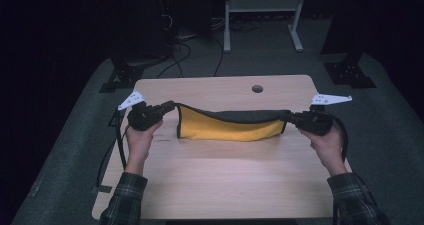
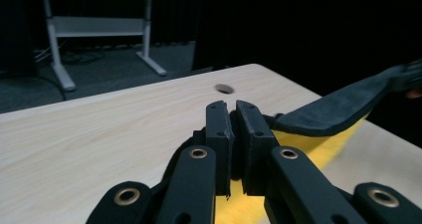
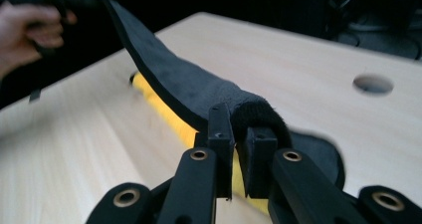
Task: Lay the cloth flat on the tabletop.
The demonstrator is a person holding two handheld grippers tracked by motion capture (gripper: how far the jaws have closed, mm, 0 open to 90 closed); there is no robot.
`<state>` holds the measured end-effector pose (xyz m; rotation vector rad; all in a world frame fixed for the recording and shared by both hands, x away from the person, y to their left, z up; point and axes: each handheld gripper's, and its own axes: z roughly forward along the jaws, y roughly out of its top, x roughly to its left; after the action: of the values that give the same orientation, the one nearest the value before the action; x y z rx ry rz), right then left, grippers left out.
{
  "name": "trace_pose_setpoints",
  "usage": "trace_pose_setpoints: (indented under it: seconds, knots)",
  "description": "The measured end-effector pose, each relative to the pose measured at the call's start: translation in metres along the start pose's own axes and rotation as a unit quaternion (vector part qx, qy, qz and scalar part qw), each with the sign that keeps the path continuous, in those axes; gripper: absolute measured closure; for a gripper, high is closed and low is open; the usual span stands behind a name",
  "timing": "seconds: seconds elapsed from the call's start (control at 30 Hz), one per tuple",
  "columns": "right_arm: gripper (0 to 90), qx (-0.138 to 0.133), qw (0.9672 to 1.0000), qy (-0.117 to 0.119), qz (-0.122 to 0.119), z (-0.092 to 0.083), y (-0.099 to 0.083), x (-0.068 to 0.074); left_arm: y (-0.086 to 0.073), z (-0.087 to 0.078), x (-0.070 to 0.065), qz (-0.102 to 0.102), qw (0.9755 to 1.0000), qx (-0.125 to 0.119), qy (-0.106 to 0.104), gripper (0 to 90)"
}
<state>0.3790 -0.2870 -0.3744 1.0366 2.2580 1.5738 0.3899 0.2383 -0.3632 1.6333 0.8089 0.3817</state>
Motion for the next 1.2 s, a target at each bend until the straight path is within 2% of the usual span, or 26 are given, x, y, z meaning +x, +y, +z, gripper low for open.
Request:
trace_pose_setpoints:
  seconds: [0.07, 0.23, 0.47, 0.6, 0.73, 0.83, 0.93, 1.03, 1.07, 1.1, 1.13, 1.17, 1.2]
  knots:
    - [83.8, 0.011, 0.9999, 0.006, 0.003, -0.004, -0.01, 0.003, -0.006, -0.011, -0.01, 0.003, 1.0, 0.006, -0.007, 84.9]
    - [83.7, 0.038, 0.9988, 0.028, 0.014, -0.011, -0.033, 0.013, -0.025, -0.031, -0.026, -0.004, 0.9994, 0.025, -0.023, 84.9]
    - [82.6, 0.077, 0.9959, 0.047, 0.014, -0.02, -0.067, 0.034, -0.056, -0.057, -0.046, -0.005, 0.9979, 0.058, -0.027, 84.9]
    - [83.1, 0.109, 0.9918, 0.064, 0.017, -0.022, -0.089, 0.046, -0.07, -0.071, -0.055, -0.013, 0.997, 0.069, -0.032, 84.9]
    - [82.9, 0.144, 0.9871, 0.068, 0.014, -0.02, -0.106, 0.056, -0.086, -0.083, -0.069, -0.012, 0.9951, 0.091, -0.036, 84.8]
    - [82.7, 0.166, 0.9834, 0.072, 0.011, -0.02, -0.116, 0.062, -0.096, -0.091, -0.074, -0.013, 0.9935, 0.109, -0.031, 84.8]
    - [82.6, 0.185, 0.9796, 0.079, 0.005, -0.02, -0.123, 0.069, -0.106, -0.098, -0.075, -0.024, 0.9919, 0.121, -0.029, 84.8]
    - [81.1, 0.197, 0.9769, 0.084, -0.003, -0.019, -0.127, 0.075, -0.114, -0.103, -0.076, -0.03, 0.9892, 0.141, -0.025, 84.7]
    - [81.1, 0.197, 0.9769, 0.084, -0.003, -0.019, -0.127, 0.075, -0.114, -0.103, -0.076, -0.03, 0.9892, 0.141, -0.025, 84.7]
    - [75.2, 0.216, 0.973, 0.081, -0.017, -0.018, -0.131, 0.078, -0.12, -0.105, -0.078, -0.029, 0.987, 0.157, -0.02, 84.7]
    - [73.8, 0.217, 0.9728, 0.079, -0.018, -0.018, -0.132, 0.079, -0.12, -0.105, -0.078, -0.029, 0.987, 0.157, -0.02, 84.6]
    - [71.3, 0.218, 0.9727, 0.077, -0.019, -0.02, -0.133, 0.079, -0.125, -0.105, -0.081, -0.022, 0.9838, 0.177, -0.014, 84.6]
    - [69.4, 0.217, 0.9731, 0.073, -0.022, -0.021, -0.134, 0.079, -0.127, -0.105, -0.082, -0.014, 0.9821, 0.187, -0.011, 84.6]
